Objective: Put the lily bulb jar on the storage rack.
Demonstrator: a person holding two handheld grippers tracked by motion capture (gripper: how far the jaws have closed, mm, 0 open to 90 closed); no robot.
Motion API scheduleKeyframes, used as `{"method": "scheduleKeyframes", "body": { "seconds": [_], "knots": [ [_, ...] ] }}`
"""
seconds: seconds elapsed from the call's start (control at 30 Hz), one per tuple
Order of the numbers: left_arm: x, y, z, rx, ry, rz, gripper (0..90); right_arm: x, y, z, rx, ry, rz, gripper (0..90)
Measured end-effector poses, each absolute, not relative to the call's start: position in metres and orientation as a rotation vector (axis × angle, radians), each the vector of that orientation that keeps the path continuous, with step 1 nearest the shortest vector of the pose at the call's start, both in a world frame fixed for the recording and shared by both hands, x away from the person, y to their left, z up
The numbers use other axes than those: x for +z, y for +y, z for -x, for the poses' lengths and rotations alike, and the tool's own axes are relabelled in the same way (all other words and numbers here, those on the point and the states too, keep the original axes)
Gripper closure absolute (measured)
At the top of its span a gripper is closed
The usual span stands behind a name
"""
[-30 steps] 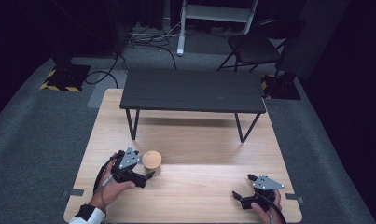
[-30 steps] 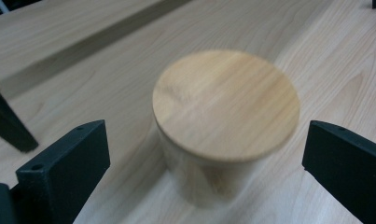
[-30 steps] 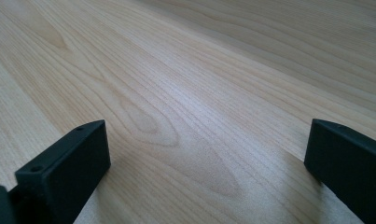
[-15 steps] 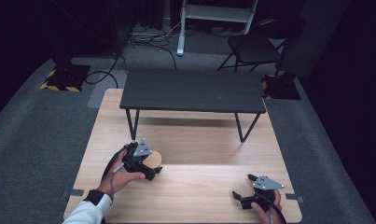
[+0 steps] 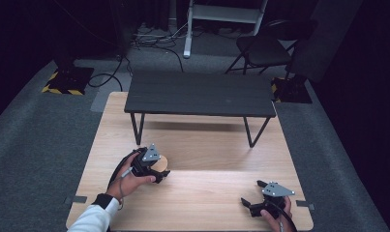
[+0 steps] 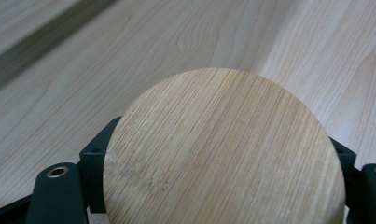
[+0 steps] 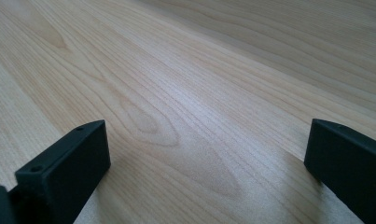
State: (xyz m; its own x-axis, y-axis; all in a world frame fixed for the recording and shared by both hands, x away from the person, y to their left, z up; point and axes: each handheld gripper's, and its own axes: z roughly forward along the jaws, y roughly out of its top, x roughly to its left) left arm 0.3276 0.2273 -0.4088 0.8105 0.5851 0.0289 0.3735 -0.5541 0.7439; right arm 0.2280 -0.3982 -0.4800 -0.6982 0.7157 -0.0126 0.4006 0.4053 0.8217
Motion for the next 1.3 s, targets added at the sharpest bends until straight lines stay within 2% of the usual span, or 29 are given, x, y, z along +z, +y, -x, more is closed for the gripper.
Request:
{"method": "scheduleKeyframes", "body": {
  "seconds": [0.27, 0.43, 0.77, 0.97, 1.3],
  "knots": [
    [-0.405, 0.229, -0.328, 0.333, 0.722, -2.215, 24.1, -0.48, -0.398, -0.228, 1.198, 2.304, -0.962, 0.0],
    [-0.388, 0.233, -0.329, 0.331, 0.728, -2.192, 24.1, -0.48, -0.398, -0.228, 1.199, 2.304, -0.962, 0.0],
    [-0.308, 0.226, -0.341, 0.332, 0.655, -2.157, 24.1, -0.48, -0.398, -0.228, 1.199, 2.304, -0.962, 0.0],
    [-0.257, 0.198, -0.359, 0.335, 0.591, -2.212, 24.1, -0.48, -0.398, -0.228, 1.199, 2.304, -0.962, 0.0],
    [-0.216, 0.172, -0.389, 0.308, 0.52, -2.195, 24.1, -0.48, -0.398, -0.229, 1.199, 2.306, -0.959, 0.0]
  ]
}}
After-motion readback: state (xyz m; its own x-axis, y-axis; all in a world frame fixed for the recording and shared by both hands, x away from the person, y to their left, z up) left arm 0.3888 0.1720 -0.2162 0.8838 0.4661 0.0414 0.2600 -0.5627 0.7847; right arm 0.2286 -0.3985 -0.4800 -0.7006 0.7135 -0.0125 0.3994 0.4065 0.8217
